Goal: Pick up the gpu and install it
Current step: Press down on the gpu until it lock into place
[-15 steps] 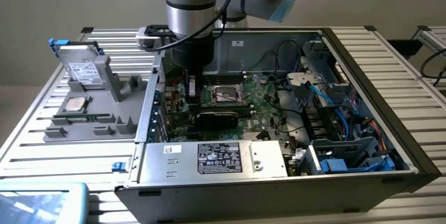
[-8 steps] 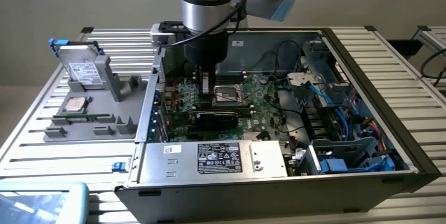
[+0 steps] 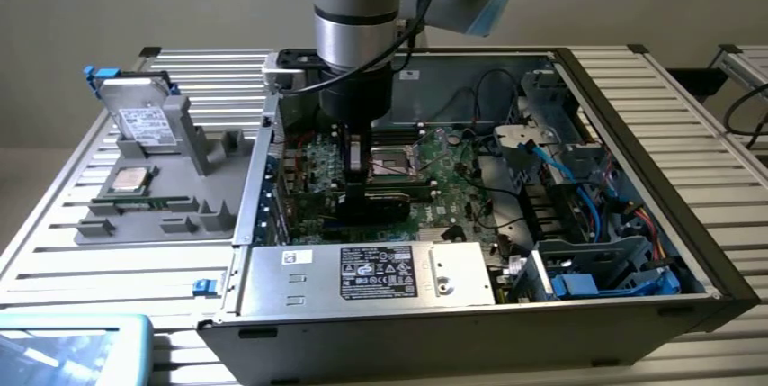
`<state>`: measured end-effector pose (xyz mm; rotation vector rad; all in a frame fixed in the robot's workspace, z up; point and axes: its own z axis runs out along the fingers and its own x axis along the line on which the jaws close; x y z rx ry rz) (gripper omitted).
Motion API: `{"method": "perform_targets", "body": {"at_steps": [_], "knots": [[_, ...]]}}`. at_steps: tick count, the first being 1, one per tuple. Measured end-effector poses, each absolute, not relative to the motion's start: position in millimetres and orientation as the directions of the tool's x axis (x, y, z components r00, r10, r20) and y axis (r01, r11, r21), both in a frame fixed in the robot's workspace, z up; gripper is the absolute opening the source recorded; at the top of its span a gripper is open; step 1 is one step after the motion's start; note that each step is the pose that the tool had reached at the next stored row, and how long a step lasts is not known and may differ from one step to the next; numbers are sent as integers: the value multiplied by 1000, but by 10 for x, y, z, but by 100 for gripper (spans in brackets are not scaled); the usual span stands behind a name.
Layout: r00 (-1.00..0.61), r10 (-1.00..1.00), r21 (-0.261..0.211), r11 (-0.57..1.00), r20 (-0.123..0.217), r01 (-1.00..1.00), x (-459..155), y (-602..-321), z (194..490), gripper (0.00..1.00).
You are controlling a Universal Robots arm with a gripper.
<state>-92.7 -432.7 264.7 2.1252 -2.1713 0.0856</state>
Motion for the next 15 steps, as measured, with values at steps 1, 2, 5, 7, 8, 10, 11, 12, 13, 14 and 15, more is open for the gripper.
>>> {"method": "perform_targets", "body": {"at_steps": [1,2,5,7,8,10,11,12,13,14,15], "knots": [[-20,-994,31,23,112,-999,-927,-4327,2651,12],[-20,-994,30,23,111,-999,-926,-4326,2685,12],[-20,-994,31,23,112,-999,-927,-4326,2824,12],[-19,-994,33,23,112,-999,-926,-4326,2852,12],[-19,-994,35,23,112,-999,-926,-4326,2853,12],[-19,-994,35,23,112,-999,-926,-4326,2853,12],[-19,-994,35,23,112,-999,-926,-4326,2853,12],[-19,-994,35,23,112,-999,-926,-4326,2854,12],[-19,-994,35,23,112,-999,-926,-4326,2854,12],[-19,-994,35,23,112,-999,-926,-4326,2854,12],[-19,-994,35,23,112,-999,-926,-4326,2854,12]]}}
